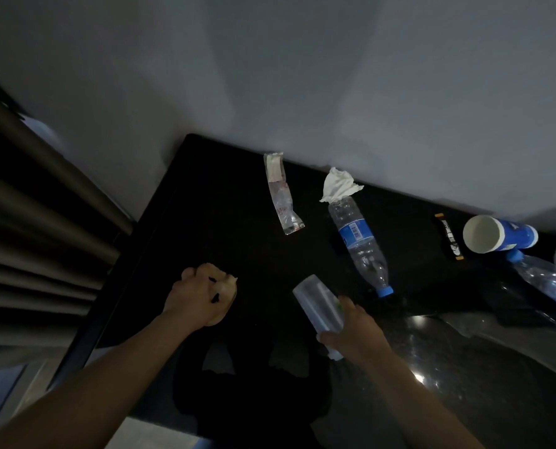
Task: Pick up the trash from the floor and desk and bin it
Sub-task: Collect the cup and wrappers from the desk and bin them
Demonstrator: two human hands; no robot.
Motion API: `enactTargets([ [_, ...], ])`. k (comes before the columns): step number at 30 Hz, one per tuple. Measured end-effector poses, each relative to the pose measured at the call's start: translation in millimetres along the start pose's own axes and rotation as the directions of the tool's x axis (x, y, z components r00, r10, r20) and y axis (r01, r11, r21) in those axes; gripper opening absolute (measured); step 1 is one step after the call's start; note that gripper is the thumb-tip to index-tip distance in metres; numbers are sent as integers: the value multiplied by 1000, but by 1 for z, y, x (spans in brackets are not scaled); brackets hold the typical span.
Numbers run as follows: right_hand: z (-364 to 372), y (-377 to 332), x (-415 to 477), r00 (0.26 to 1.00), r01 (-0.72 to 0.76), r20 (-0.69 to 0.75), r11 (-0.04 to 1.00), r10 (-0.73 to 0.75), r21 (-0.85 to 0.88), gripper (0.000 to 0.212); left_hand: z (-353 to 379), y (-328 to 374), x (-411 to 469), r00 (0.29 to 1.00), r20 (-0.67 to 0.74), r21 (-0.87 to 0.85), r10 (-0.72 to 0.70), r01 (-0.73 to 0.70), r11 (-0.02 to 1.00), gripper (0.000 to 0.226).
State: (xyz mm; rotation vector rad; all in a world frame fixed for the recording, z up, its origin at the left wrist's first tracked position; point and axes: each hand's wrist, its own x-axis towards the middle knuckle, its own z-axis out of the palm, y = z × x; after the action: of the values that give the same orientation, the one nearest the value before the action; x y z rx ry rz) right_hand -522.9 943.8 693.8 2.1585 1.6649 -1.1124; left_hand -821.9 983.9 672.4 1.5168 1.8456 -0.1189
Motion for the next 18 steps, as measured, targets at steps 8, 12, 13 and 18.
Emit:
enactTargets([
  [8, -3, -1, 4, 1000, -12, -23, 1000, 12, 12, 92, 2, 11, 16, 1000, -4, 59, 7, -6, 998, 72],
  [12, -9, 1, 8, 999, -22, -45, 1000, 23, 4, 91, 2, 21, 23, 999, -9, 91, 35, -34, 995, 77],
  [13, -11, 1, 9, 998, -27, -51, 1000, 27, -1, 91, 2, 24, 25, 999, -7, 101, 49, -48, 994, 78],
  [18, -15, 3, 16, 997, -45, -54, 998, 46, 32, 92, 3, 41, 38, 993, -17, 148, 115, -111, 983, 78],
])
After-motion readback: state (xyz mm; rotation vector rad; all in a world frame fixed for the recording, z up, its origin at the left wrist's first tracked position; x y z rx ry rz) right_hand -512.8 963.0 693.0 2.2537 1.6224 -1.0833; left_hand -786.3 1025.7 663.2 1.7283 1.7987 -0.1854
